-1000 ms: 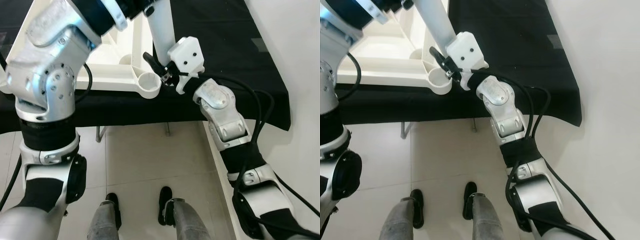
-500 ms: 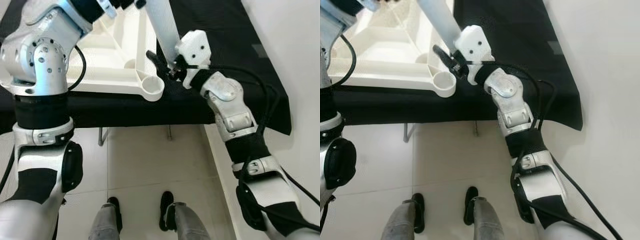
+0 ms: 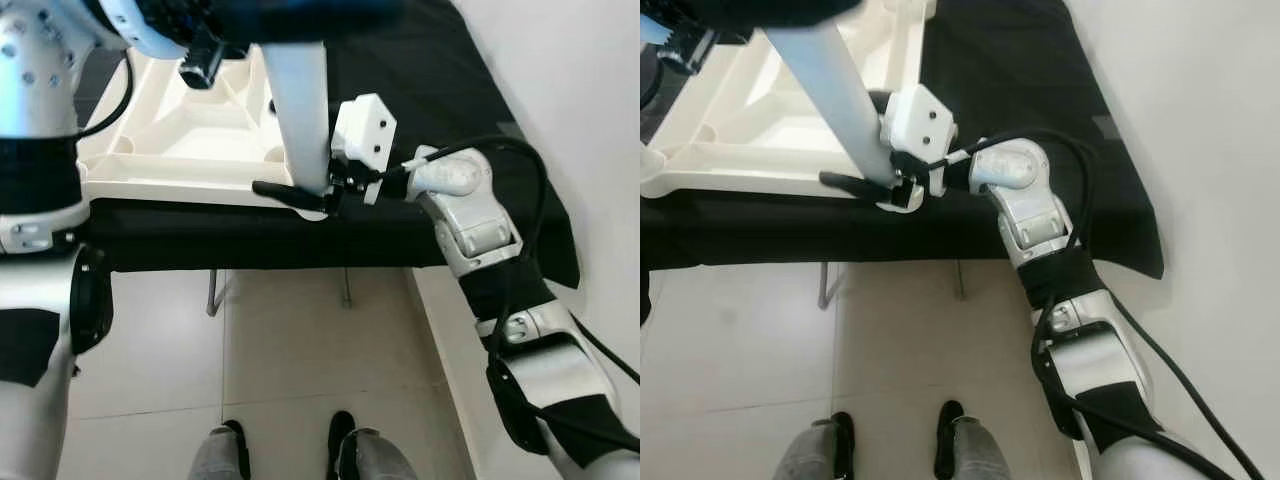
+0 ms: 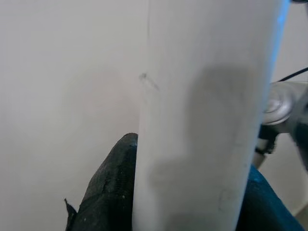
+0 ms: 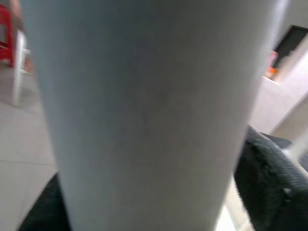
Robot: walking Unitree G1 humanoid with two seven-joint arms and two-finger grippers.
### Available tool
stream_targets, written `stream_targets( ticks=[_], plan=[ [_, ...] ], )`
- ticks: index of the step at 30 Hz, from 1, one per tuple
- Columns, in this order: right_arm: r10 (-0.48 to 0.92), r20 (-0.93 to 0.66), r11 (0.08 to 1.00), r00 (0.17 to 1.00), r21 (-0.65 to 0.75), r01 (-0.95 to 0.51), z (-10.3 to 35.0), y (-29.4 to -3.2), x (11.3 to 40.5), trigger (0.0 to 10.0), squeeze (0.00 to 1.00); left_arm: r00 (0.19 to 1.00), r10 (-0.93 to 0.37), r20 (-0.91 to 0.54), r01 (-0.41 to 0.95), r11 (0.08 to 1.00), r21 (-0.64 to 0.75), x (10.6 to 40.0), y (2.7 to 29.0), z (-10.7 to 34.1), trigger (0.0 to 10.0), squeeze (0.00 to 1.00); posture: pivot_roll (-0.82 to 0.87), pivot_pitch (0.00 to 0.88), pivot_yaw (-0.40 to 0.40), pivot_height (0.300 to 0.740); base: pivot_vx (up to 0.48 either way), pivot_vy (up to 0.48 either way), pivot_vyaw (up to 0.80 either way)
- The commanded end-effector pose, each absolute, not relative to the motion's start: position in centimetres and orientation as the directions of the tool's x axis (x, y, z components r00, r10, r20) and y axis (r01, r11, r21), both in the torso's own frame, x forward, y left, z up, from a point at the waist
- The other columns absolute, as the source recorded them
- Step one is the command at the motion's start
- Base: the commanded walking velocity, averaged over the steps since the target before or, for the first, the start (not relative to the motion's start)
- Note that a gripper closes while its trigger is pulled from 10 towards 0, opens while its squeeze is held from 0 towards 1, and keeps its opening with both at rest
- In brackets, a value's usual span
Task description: Building children table
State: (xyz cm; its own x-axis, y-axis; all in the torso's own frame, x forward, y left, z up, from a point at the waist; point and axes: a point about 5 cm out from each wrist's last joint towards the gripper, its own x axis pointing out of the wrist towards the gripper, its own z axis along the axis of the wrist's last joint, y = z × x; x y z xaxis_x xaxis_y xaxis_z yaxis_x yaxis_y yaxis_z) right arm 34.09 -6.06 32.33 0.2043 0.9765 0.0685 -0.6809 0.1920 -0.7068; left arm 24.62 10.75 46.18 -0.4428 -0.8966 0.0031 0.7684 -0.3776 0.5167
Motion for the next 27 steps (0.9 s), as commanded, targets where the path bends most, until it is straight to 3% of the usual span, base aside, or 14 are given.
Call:
stream_targets(
  ticks=[1, 9, 19, 20, 21, 22, 23, 24, 26, 27],
  plan=[
    [0.982, 0.095, 0.181, 0.162, -0.703, -0.688, 33.3, -4.7, 33.6, 0.0, 0.0, -0.748, -0.663, -0.037, 0.603, -0.7, 0.383, 22.7, 8.2, 44.9, 0.0, 0.0, 0.03, 0.119, -0.041, 0.74, 0.0, 0.0, 0.0],
    [0.979, 0.13, 0.203, 0.156, -0.663, -0.721, 33.2, -4.8, 34.0, 0.0, 0.0, -0.759, -0.65, -0.042, 0.593, -0.717, 0.366, 22.3, 9.2, 43.3, 0.0, 0.0, 0.03, 0.12, -0.044, 0.74, 0.0, 0.0, 0.0],
    [0.961, 0.164, 0.276, 0.223, -0.628, -0.728, 32.6, -5.3, 34.7, 0.0, 0.0, -0.758, -0.651, -0.04, 0.587, -0.707, 0.393, 21.5, 10.5, 43.8, 0.0, 0.0, 0.04, 0.131, -0.048, 0.74, 0.0, 0.0, 0.0],
    [0.949, 0.179, 0.314, 0.259, -0.616, -0.723, 32.5, -5.5, 35.0, 0.0, 0.0, -0.705, -0.709, -0.011, 0.639, -0.642, 0.424, 22.2, 10.7, 44.2, 4.9, 0.06, 0.04, 0.138, -0.046, 0.74, 0.0, 0.0, 0.0],
    [0.949, 0.179, 0.314, 0.259, -0.616, -0.723, 32.5, -5.5, 35.0, 0.0, 0.0, -0.705, -0.709, -0.011, 0.639, -0.642, 0.424, 22.2, 10.7, 44.2, 4.9, 0.06, 0.04, 0.138, -0.046, 0.74, 0.0, 0.0, 0.0],
    [0.944, 0.185, 0.328, 0.272, -0.612, -0.72, 32.5, -5.6, 35.1, 0.0, 0.0, -0.681, -0.732, 0.005, 0.662, -0.613, 0.43, 22.4, 10.7, 44.3, 10.0, 1.0, 0.04, 0.138, -0.046, 0.74, 0.0, 0.0, 0.0],
    [0.944, 0.185, 0.328, 0.272, -0.612, -0.72, 32.5, -5.6, 35.1, 0.0, 0.0, -0.681, -0.732, 0.005, 0.662, -0.613, 0.43, 22.4, 10.7, 44.3, 10.0, 1.0, 0.04, 0.138, -0.046, 0.74, 0.0, 0.0, 0.0],
    [0.898, 0.221, 0.436, 0.381, -0.569, -0.697, 32.2, -6.2, 36.1, 0.0, 0.0, -0.509, -0.849, 0.139, 0.777, -0.384, 0.498, 24.0, 10.3, 45.5, 10.0, 1.0, 0.05, 0.16, -0.048, 0.74, 0.0, 0.0, 0.0],
    [0.832, 0.263, 0.55, 0.488, -0.511, -0.661, 31.9, -7.0, 37.0, 0.0, 0.0, -0.261, -0.927, 0.268, 0.833, -0.077, 0.547, 26.3, 10.6, 46.1, 10.0, 1.0, 0.05, 0.172, -0.052, 0.74, 0.0, 0.0, 0.0],
    [0.811, 0.275, 0.58, 0.516, -0.493, -0.648, 31.8, -7.2, 37.2, 0.0, 0.0, -0.185, -0.937, 0.296, 0.829, 0.013, 0.559, 27.1, 10.9, 46.1, 10.0, 1.0, 0.05, 0.172, -0.052, 0.74, 0.0, 0.0, 0.0]
  ],
)
